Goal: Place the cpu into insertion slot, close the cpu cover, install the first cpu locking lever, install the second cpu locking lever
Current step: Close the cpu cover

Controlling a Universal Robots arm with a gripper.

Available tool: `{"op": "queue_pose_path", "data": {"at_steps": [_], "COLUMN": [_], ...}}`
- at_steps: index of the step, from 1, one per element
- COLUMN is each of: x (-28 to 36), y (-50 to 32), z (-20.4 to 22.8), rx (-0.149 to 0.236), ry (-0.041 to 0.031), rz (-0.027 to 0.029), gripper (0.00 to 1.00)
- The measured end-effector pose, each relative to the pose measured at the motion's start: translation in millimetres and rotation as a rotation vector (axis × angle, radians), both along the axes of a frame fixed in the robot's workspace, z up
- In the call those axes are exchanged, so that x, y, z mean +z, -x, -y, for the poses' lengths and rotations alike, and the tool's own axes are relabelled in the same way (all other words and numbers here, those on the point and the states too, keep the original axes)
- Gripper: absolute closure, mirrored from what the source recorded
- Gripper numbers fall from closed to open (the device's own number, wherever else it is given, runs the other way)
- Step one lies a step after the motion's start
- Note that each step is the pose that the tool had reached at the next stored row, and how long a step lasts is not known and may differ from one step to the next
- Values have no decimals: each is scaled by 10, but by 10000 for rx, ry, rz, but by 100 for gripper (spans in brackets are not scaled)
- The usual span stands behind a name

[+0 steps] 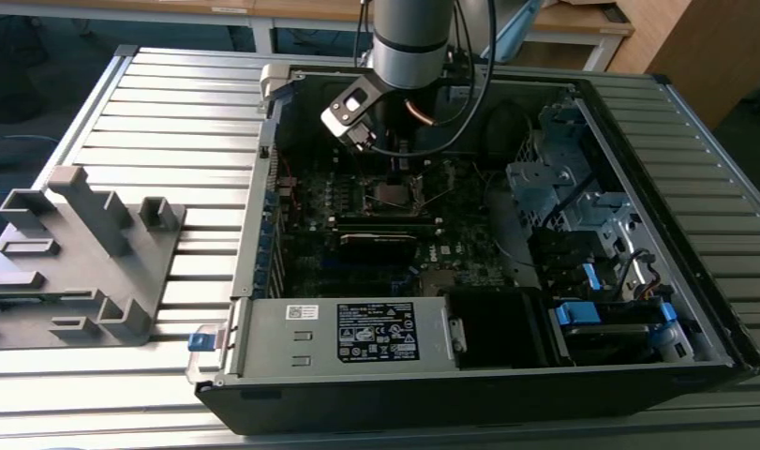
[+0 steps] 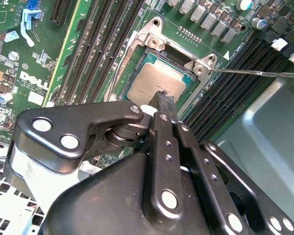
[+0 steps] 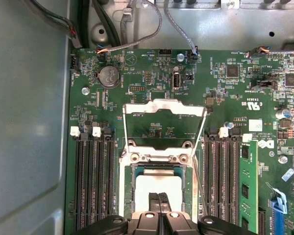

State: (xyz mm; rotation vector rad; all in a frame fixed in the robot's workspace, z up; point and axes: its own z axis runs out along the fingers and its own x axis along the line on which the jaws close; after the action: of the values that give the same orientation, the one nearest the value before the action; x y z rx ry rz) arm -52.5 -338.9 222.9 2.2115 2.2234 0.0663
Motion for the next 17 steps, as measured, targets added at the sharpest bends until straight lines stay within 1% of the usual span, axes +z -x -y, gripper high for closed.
{"op": "queue_pose_path", "data": {"at_steps": [17], "x": [31], "y": [0], "z": [0], "rx": [0], "ry": [-2], "rz": [1], "gripper": [90]}}
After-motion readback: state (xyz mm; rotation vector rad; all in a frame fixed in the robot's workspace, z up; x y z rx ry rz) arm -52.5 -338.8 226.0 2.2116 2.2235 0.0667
